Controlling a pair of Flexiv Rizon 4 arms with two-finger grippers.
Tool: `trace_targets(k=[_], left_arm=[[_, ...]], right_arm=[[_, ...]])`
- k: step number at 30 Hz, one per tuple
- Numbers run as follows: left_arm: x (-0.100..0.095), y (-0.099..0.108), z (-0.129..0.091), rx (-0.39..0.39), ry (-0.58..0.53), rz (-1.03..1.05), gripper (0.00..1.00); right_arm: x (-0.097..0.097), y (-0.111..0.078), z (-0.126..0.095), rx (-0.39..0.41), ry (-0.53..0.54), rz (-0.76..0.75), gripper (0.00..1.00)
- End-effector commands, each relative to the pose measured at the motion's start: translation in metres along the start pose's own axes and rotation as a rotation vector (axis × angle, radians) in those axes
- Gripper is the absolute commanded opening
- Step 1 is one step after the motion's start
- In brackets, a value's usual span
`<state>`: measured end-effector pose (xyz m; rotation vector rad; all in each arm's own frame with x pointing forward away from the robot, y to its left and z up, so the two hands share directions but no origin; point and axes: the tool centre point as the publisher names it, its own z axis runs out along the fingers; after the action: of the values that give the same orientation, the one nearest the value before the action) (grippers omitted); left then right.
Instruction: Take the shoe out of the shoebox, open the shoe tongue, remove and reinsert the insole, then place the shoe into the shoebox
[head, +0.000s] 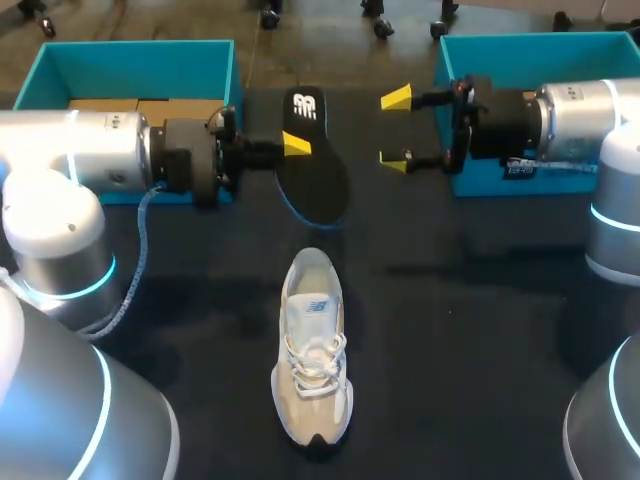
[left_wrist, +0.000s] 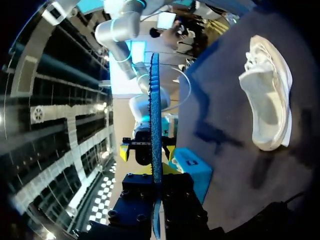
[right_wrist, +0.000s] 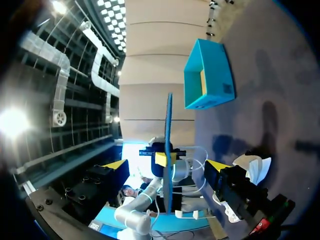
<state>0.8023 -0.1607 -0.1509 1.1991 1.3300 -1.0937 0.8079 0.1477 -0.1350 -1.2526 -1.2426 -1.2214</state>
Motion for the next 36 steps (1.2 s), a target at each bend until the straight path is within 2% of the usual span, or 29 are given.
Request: trace_targets(k=[1,10,21,36], left_arm=[[0.001,0.002,0.003,-0.299,0.001,1.243,0.0],[0.004,0.014,0.013,-0.259,0.007,1.182,0.0],[0.021,0.02,0.016,-0.228,0.016,1.04,0.0],[0.025,0.017,0.009,-0.155,0.023,0.732,0.0]], right_arm=[[-0.007,-0.001,0.015,0.02,-0.021,0.009,1.0],[-0.022,-0.016,0.029,0.068,0.02,-0.109,1.0],[-0.039,-0.024,0.055,0.093,0.037,-0.249,1.0],[-0.051,-0.029,0.056,0.083,0.036,-0.267,1.0]])
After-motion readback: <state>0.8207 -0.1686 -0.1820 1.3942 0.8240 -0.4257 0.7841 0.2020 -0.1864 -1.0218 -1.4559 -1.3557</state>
